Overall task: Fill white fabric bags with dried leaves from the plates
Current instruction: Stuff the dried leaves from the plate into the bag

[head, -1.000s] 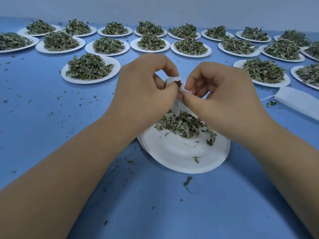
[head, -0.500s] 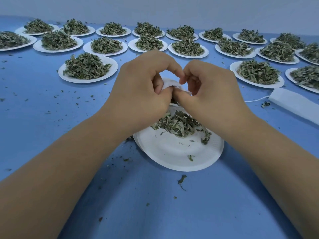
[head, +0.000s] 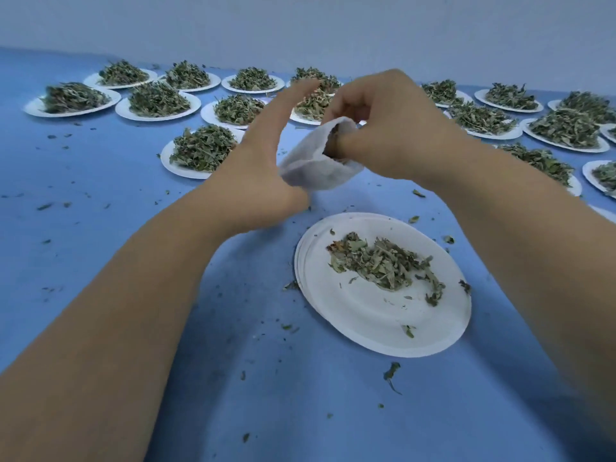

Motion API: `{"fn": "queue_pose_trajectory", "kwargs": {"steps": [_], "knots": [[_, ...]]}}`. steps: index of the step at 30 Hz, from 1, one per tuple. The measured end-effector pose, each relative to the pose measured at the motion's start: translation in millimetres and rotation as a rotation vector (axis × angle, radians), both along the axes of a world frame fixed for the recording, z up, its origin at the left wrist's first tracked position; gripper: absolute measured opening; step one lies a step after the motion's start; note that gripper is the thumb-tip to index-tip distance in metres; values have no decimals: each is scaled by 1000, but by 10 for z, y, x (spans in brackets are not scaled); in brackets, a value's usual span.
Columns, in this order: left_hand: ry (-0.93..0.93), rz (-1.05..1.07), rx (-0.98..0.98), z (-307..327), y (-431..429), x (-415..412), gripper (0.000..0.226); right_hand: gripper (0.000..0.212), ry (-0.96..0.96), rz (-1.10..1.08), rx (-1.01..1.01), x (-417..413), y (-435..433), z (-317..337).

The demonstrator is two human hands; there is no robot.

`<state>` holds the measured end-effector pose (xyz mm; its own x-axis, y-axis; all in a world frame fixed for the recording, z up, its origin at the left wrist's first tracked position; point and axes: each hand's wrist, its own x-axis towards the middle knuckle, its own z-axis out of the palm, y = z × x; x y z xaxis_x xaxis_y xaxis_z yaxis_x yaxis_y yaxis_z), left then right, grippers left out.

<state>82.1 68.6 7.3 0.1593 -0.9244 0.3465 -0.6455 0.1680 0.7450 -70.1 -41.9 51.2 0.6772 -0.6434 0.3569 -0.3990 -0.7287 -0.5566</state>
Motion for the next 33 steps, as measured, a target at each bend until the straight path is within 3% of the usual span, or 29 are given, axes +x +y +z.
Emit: {"fn": "queue_pose_trajectory", "kwargs": {"steps": [3,8,12,15,19,21,24,27,31,33], "knots": [[-38,4,105,-116,-81,126,104,4,-108,85,188,66,-21,52],[30,195,52,-226,-189,188,39,8,-67,22,182,159,-54,42],[78,299,35,-256,-216,242,18,13,-324,-9,113,-5,-33,108],[73,320,12,-248,-229,241,17,13,-312,44,-11,-76,122,122],[30,288,2,-223,-221,199,31,40,73,133,-96,-34,241,93],[-50,283,8,-240,-226,181,31,51,169,142,-38,11,248,85],[-35,275,22,-251,-223,186,32,52,177,148,-39,11,228,69],[5,280,50,-245,-205,206,42,25,-13,70,-15,-13,185,79],[9,212,25,-213,-222,157,42,38,158,182,-50,76,234,-6],[51,213,48,-201,-229,144,46,45,151,207,-40,88,269,-12]]}}
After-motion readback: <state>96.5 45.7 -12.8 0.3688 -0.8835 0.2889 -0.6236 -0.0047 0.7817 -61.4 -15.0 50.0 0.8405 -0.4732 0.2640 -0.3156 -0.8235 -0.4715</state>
